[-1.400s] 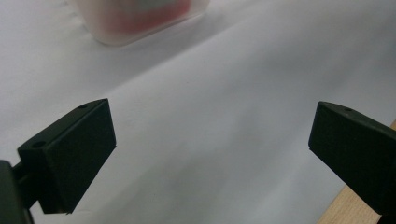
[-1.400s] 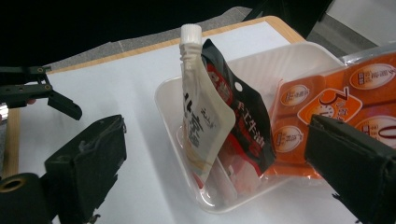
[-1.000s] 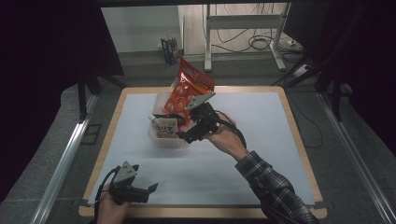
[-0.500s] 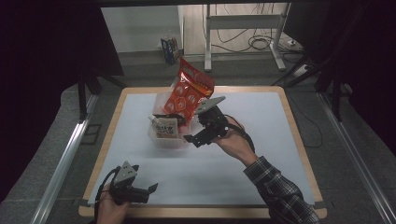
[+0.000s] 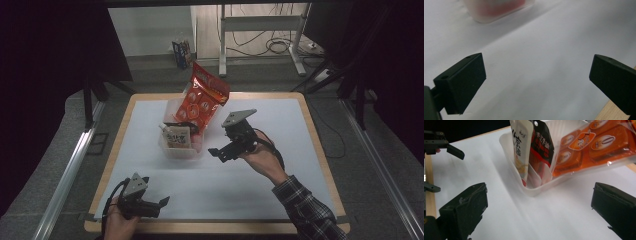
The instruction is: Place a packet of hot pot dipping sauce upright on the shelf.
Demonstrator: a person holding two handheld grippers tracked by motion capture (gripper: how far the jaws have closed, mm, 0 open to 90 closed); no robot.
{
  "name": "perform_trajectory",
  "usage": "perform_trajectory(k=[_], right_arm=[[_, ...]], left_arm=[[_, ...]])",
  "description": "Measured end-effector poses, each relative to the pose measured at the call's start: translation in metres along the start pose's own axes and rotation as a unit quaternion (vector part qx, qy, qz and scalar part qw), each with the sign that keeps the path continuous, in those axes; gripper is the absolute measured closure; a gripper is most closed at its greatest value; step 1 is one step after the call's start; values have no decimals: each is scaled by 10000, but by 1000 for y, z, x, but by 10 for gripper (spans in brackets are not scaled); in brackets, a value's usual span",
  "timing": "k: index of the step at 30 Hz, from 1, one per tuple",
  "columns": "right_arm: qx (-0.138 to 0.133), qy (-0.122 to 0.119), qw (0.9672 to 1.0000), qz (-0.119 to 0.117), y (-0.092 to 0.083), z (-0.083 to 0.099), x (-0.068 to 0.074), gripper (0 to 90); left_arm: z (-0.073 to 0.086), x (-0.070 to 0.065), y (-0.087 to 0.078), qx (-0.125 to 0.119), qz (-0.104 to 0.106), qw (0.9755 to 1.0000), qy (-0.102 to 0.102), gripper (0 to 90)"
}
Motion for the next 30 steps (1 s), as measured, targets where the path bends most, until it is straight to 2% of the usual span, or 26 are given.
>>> perform_trajectory(k=[12, 17, 30], right_arm=[[-55, 207, 9995, 245, -25, 22, 3, 5], [-41, 262, 9993, 262, -35, 33, 6, 4], [166, 317, 9985, 407, -55, 68, 14, 0]], left_arm=[[0, -1, 1, 59, 15, 10000, -27, 9], [0, -1, 1, 76, 19, 10000, -31, 10], [0, -1, 1, 119, 5, 9999, -29, 12]])
Point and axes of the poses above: each handheld gripper's, and its own axes: y roughly forward along the jaws, z roughly out of its underside, x roughly to its left, the point moved 3 cm from there along y, roughly forward along the jaws, and after that the axes turned 12 degrees about -y, right-handed, at the moved point
